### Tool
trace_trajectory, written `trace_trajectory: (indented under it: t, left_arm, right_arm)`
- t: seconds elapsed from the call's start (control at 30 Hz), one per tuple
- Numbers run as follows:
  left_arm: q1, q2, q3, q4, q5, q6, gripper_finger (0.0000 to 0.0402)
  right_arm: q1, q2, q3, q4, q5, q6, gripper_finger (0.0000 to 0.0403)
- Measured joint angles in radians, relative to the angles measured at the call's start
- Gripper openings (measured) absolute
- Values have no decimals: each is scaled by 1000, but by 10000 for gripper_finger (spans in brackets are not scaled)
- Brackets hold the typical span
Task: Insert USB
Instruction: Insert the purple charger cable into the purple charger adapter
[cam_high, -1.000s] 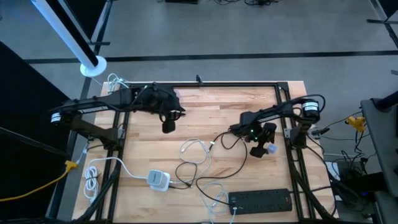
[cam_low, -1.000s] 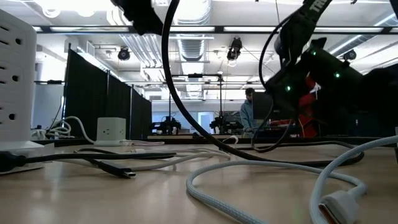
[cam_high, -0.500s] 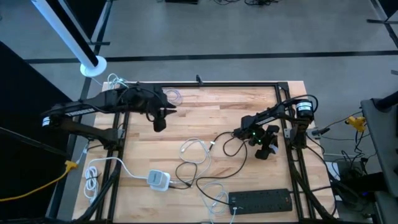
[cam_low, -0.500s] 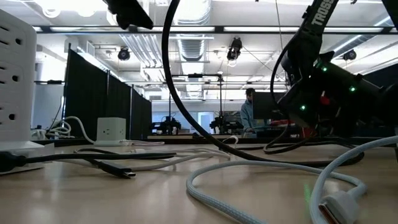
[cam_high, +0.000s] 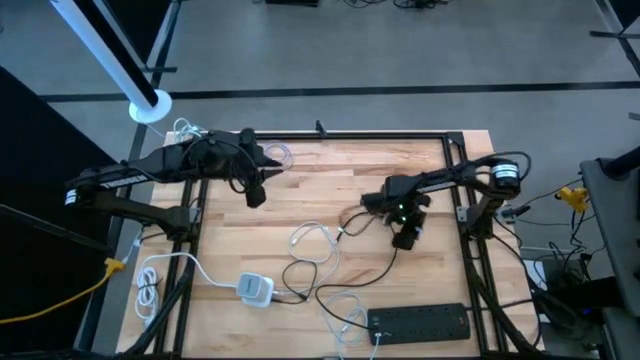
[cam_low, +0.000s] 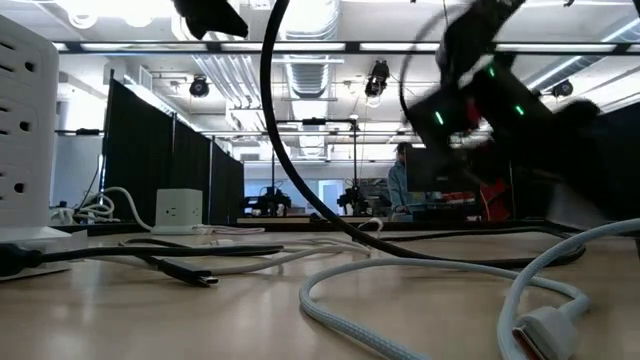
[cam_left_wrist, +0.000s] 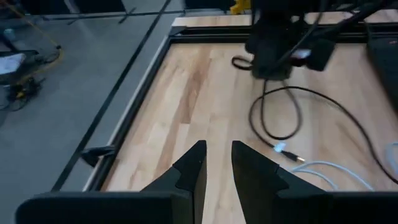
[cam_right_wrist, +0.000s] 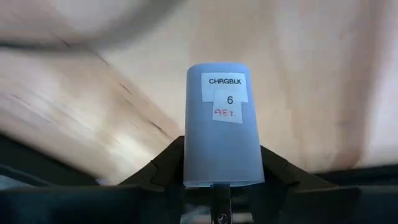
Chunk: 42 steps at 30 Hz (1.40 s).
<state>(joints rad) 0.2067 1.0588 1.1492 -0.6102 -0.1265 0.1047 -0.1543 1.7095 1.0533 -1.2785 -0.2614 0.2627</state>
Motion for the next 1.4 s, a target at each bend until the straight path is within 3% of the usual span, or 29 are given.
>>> trace_trajectory:
  t: [0.13, 0.23, 0.37, 0.53, 0.7, 0.97, 1.07, 1.23, 1.4]
  left_arm:
    - [35, 4, -3, -20, -121, -18, 64]
    - [101, 40, -5, -106, -246, -130, 63]
    - [234, 141, -5, -269, -128, -189, 44]
    - [333, 323, -1, -180, 16, -120, 27]
    - [388, 541, 101, -149, 11, -17, 46]
    - [472, 864, 301, -276, 11, 12, 125]
    - [477, 930, 342, -285, 1, -21, 148]
    - [481, 997, 375, -290, -113, -59, 161]
    - [495, 1062, 373, -316, -77, -85, 149]
  right_arm:
    - [-29, -57, 137, 11, 90, 10, 115]
    - [-58, -73, 245, 14, 126, 31, 115]
    - [-79, -72, 385, 20, 186, 35, 115]
    - [-74, -76, 504, 25, 209, 84, 115]
    - [-11, -134, 547, -5, 202, 154, 115]
    - [159, -237, 547, -36, 209, 332, 115]
    - [212, -247, 547, -36, 213, 397, 115]
    - [305, -250, 547, -42, 222, 488, 115]
    - [363, -243, 546, -41, 240, 557, 115]
